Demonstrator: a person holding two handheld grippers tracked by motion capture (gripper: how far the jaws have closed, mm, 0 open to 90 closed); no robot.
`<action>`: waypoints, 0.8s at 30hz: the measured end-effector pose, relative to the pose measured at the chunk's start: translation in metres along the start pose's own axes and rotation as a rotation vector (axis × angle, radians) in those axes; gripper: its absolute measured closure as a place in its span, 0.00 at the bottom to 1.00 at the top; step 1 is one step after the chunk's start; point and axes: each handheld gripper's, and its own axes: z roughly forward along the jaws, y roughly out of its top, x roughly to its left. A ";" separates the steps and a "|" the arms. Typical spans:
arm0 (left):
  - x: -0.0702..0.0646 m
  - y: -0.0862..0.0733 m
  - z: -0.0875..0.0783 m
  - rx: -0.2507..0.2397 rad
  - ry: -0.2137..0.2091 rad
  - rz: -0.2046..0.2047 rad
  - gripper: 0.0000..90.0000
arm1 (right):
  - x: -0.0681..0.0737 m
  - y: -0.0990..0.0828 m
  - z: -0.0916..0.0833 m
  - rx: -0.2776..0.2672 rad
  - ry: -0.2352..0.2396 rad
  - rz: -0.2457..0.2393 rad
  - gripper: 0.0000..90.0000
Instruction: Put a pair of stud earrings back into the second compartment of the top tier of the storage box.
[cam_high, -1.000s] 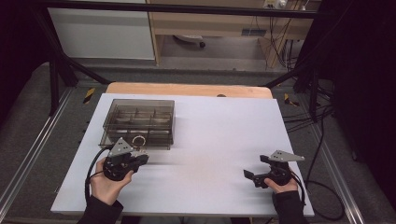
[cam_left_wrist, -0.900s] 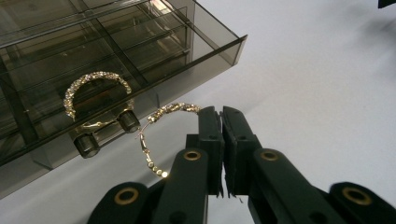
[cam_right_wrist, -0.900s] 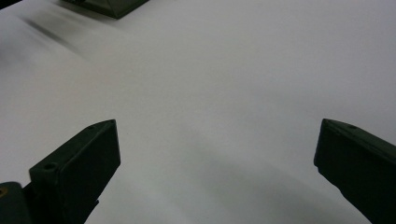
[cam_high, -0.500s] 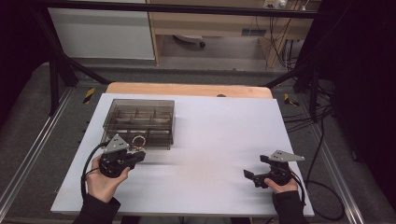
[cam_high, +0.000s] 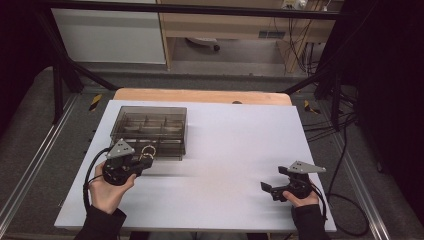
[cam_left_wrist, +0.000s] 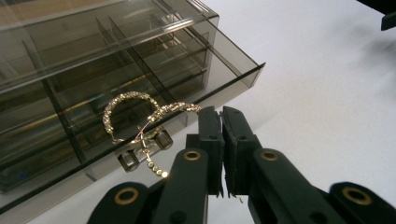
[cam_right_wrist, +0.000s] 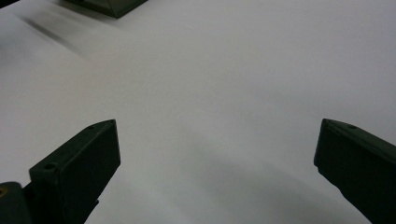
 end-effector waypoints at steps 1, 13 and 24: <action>0.001 0.001 -0.001 -0.002 0.008 0.004 0.96 | 0.000 0.000 0.000 0.000 0.001 0.000 0.01; 0.011 0.015 0.000 0.008 0.030 0.006 0.96 | 0.000 0.000 0.000 -0.002 0.000 0.000 0.01; 0.020 0.025 0.010 0.030 0.033 -0.006 0.96 | 0.000 0.000 0.000 -0.001 0.001 0.001 0.01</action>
